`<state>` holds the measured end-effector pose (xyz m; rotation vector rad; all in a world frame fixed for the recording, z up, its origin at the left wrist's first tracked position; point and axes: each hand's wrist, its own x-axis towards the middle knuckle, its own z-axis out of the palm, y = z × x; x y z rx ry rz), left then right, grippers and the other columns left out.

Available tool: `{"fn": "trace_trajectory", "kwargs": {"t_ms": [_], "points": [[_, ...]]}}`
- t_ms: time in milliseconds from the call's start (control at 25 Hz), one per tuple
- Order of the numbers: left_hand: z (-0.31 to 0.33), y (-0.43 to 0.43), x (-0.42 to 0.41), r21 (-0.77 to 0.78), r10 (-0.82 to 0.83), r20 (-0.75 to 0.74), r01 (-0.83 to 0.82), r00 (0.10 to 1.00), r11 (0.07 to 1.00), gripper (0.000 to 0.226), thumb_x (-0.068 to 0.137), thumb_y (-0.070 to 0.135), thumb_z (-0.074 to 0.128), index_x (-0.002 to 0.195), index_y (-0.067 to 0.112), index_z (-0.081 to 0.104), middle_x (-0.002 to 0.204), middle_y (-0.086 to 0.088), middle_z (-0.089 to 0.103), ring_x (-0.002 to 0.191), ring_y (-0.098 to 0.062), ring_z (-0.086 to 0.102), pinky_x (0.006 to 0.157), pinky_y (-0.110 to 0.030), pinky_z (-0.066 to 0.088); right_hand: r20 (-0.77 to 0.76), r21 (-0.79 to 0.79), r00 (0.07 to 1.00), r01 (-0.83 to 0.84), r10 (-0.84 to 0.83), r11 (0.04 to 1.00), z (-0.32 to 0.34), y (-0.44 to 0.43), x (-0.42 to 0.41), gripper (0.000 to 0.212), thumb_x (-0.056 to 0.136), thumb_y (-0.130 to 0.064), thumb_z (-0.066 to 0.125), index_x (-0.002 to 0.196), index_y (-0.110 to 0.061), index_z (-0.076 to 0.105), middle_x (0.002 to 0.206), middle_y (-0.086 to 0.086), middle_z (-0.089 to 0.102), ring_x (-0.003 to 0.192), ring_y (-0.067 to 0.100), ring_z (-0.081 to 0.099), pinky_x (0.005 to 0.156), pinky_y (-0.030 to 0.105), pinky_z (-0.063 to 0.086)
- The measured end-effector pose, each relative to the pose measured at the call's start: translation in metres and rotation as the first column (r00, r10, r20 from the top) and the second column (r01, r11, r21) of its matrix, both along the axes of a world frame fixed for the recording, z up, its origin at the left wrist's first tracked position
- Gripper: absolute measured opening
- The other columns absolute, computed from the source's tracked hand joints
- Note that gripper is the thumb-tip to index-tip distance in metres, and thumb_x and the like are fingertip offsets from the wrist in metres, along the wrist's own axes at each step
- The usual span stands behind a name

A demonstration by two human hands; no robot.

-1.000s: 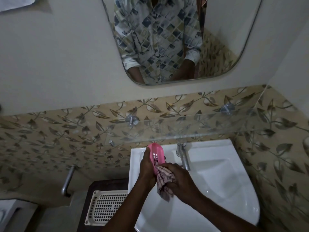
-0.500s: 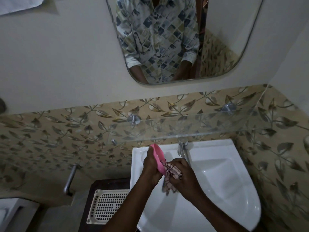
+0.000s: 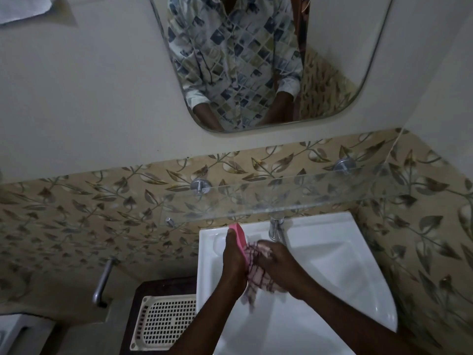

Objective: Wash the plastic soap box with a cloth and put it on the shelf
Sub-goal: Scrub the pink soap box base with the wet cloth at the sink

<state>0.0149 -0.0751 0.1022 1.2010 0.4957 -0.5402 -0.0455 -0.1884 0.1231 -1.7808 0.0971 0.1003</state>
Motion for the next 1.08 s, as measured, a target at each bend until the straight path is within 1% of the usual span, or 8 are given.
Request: {"fn": "trace_trajectory", "kwargs": {"t_ms": [120, 280, 360, 480, 680, 800, 920, 1080], "points": [[-0.012, -0.001, -0.007, 0.059, -0.051, 0.204, 0.040, 0.978, 0.997, 0.088, 0.087, 0.079, 0.036, 0.140, 0.010, 0.054, 0.134, -0.023, 0.061, 0.122, -0.034, 0.061, 0.103, -0.051, 0.050, -0.141, 0.250, 0.990, 0.040, -0.005, 0.968, 0.005, -0.007, 0.016, 0.022, 0.086, -0.014, 0.053, 0.093, -0.012, 0.074, 0.092, 0.024, 0.074, 0.089, 0.054, 0.066, 0.082, 0.071, 0.048], [-0.012, 0.004, -0.004, -0.081, 0.028, 0.294, -0.004, 0.955, 0.997, 0.061, 0.091, 0.059, 0.051, 0.145, 0.033, 0.043, 0.131, -0.015, 0.064, 0.111, -0.030, 0.068, 0.085, -0.043, 0.060, -0.073, 0.259, 0.992, -0.083, 0.105, 0.962, 0.005, -0.006, 0.009, 0.022, 0.082, -0.023, 0.074, 0.103, -0.022, 0.072, 0.100, 0.006, 0.077, 0.094, 0.027, 0.074, 0.087, 0.051, 0.059], [-0.009, 0.006, -0.009, -0.203, 0.066, 0.268, -0.010, 0.961, 0.979, 0.049, 0.092, 0.045, 0.057, 0.139, 0.038, 0.047, 0.114, -0.005, 0.074, 0.100, -0.024, 0.073, 0.073, -0.034, 0.060, -0.049, 0.151, 0.998, -0.028, 0.036, 0.988, 0.002, -0.002, 0.004, 0.030, 0.074, -0.027, 0.081, 0.102, -0.026, 0.069, 0.098, -0.001, 0.077, 0.090, 0.017, 0.074, 0.083, 0.042, 0.060], [-0.005, 0.008, -0.013, -0.318, 0.039, 0.148, 0.010, 0.988, 0.948, 0.073, 0.082, 0.060, 0.066, 0.135, 0.012, 0.053, 0.107, -0.012, 0.065, 0.098, -0.026, 0.066, 0.085, -0.038, 0.054, 0.098, -0.152, 0.993, 0.083, -0.068, 0.985, -0.009, -0.004, -0.002, 0.023, 0.071, -0.020, 0.077, 0.091, -0.018, 0.066, 0.083, 0.000, 0.072, 0.076, 0.017, 0.068, 0.069, 0.040, 0.057], [-0.003, 0.046, 0.012, -0.531, -0.356, -0.324, 0.144, 0.877, 0.835, 0.106, 0.080, 0.082, 0.040, 0.138, -0.006, 0.050, 0.139, -0.035, 0.050, 0.127, -0.054, 0.045, 0.109, -0.072, 0.027, 0.518, -0.708, 0.738, 0.087, 0.432, 0.700, -0.022, -0.033, -0.008, 0.013, 0.090, -0.026, 0.059, 0.099, -0.018, 0.062, 0.091, 0.001, 0.064, 0.082, 0.019, 0.056, 0.071, 0.030, 0.045], [0.004, 0.055, 0.022, -0.539, -0.523, -0.280, 0.319, 0.805, 0.779, 0.071, 0.081, 0.046, 0.066, 0.131, -0.004, 0.059, 0.128, -0.031, 0.060, 0.110, -0.049, 0.059, 0.100, -0.070, 0.041, 0.516, -0.783, 0.653, 0.097, 0.555, 0.614, -0.033, -0.032, -0.009, 0.009, 0.096, -0.024, 0.054, 0.100, -0.021, 0.061, 0.090, -0.003, 0.060, 0.083, 0.017, 0.054, 0.074, 0.033, 0.048], [0.009, 0.055, 0.018, -0.503, -0.529, -0.244, 0.360, 0.813, 0.785, 0.055, 0.078, 0.024, 0.067, 0.125, -0.004, 0.062, 0.122, -0.029, 0.061, 0.101, -0.047, 0.063, 0.094, -0.066, 0.047, 0.418, -0.856, 0.657, 0.054, 0.627, 0.514, -0.040, -0.046, -0.007, 0.036, 0.077, -0.010, 0.057, 0.111, -0.022, 0.063, 0.104, -0.004, 0.063, 0.100, 0.018, 0.057, 0.090, 0.037, 0.046], [0.005, 0.049, 0.013, -0.484, -0.480, -0.278, 0.311, 0.832, 0.818, 0.049, 0.083, 0.025, 0.058, 0.119, -0.008, 0.064, 0.110, -0.029, 0.065, 0.096, -0.044, 0.064, 0.094, -0.055, 0.049, 0.402, -0.801, 0.745, 0.005, 0.532, 0.599, -0.041, -0.034, -0.011, 0.054, 0.060, -0.009, 0.076, 0.111, -0.022, 0.066, 0.103, -0.001, 0.068, 0.097, 0.022, 0.063, 0.086, 0.036, 0.049]]}}
